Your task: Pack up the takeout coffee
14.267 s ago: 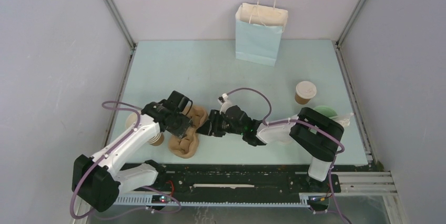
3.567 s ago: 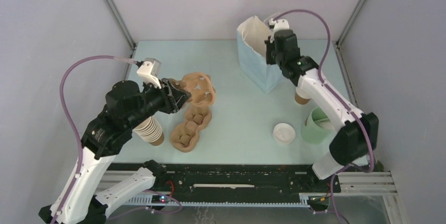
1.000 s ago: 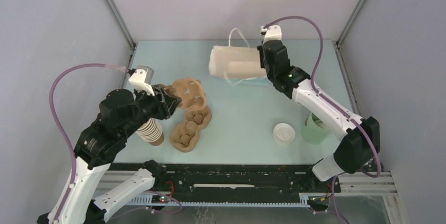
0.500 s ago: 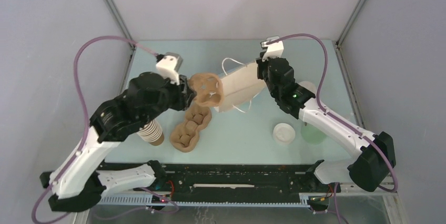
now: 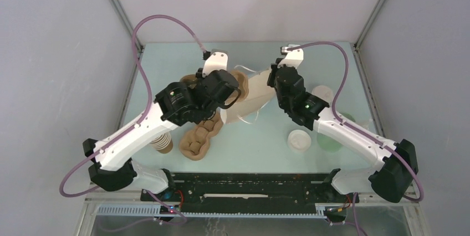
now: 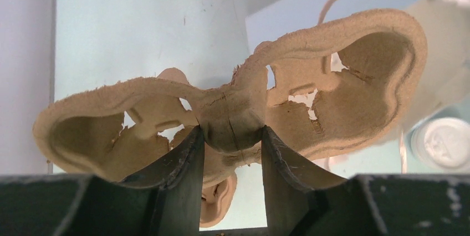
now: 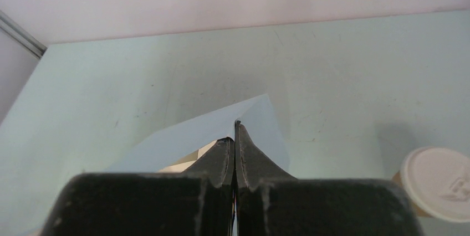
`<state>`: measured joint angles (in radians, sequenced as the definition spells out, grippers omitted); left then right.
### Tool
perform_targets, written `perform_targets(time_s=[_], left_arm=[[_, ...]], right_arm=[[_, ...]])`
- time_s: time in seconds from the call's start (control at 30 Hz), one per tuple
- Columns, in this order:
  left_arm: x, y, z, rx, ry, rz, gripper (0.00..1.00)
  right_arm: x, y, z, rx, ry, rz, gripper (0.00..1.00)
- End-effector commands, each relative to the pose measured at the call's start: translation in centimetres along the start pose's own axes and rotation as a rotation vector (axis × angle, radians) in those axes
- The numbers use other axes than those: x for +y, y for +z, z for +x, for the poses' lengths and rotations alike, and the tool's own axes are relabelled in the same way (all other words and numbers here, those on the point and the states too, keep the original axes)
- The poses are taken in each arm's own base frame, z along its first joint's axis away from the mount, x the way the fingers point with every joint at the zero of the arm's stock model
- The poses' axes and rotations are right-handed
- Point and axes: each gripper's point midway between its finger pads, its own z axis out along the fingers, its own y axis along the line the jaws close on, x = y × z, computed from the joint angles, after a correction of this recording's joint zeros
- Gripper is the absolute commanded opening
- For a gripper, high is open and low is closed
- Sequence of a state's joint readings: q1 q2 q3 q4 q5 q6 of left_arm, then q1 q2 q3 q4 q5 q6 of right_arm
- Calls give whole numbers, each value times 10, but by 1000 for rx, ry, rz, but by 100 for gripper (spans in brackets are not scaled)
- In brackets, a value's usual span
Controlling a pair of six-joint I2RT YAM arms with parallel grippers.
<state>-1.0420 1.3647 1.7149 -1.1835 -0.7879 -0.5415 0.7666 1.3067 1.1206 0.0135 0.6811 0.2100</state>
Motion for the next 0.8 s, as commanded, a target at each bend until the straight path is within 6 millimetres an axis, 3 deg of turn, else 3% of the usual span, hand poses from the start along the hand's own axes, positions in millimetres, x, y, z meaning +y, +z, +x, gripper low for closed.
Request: perform_targets(time_s=[0.0,0.17,0.33,0.5,0.7,0.77], left_arm=[[17,-16,-33,-128,-112,-124,1],[5,-5,-18,-91,-138,-169,1],[-11,-9,-13,-76,-173,-132,0],[-11,-16,-20,-86,-202,-112,0],[-35,-8,-9,-27,-189,-98,0],[-33,-14,-10,-43,-210,-81,0]], right_arm=[[0,-19,-16,-41,156,50,0],[-11,-28,-11,-35,243,128,0],[-13,-30,-5,-16,296,145,0],[-24,-32,-13,-50,300,188,0],[-21,-33,-18,-62,353,177,0],[-22,-32,-18,-67,355,186,0]])
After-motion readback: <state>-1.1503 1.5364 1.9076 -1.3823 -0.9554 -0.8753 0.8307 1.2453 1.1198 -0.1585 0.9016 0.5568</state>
